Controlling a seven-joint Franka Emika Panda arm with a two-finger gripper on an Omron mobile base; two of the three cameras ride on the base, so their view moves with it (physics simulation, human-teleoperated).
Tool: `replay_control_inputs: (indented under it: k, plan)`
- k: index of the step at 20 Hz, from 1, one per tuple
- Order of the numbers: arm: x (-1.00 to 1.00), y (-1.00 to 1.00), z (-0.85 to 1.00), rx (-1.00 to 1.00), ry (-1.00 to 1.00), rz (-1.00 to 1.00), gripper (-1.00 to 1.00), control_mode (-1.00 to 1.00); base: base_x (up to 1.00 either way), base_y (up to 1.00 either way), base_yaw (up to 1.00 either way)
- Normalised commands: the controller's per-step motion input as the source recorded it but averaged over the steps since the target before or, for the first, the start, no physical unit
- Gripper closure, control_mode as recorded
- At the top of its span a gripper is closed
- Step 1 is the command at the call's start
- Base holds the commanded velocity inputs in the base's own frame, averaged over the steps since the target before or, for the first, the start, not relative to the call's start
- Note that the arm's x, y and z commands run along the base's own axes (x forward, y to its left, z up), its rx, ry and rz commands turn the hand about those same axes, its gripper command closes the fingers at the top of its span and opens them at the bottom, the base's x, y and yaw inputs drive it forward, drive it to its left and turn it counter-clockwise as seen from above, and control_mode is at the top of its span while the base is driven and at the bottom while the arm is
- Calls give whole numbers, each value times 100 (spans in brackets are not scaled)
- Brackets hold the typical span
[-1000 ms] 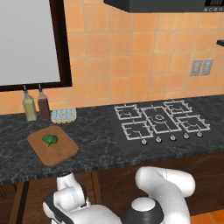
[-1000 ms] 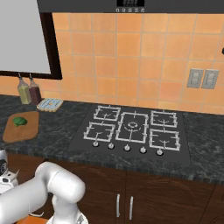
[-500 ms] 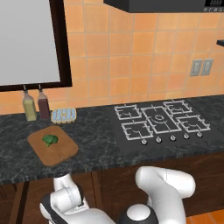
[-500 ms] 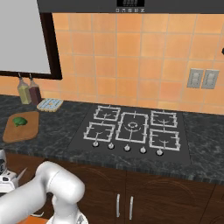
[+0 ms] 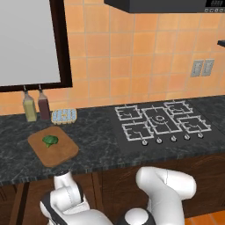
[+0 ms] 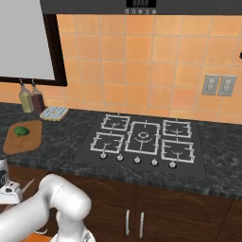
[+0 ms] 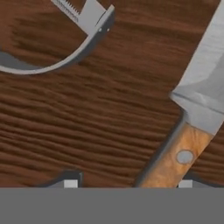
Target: Place the appropriate cutting tool for cutting the broccoli skin on the cutting board.
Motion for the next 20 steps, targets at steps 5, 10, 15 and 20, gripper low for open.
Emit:
replay_control_inputs:
  k: [5,10,15,20]
  plan:
    - [-6,36,-10,9,-12,-1,100,-100,0,0,0]
    - [-6,40,2,5,-10,-10,100,-100,0,0,0]
    - [-2,13,45,4,-1,-16,100,-100,0,0,0]
    - [-31,0,77,1,0,-21,100,-100,0,0,0]
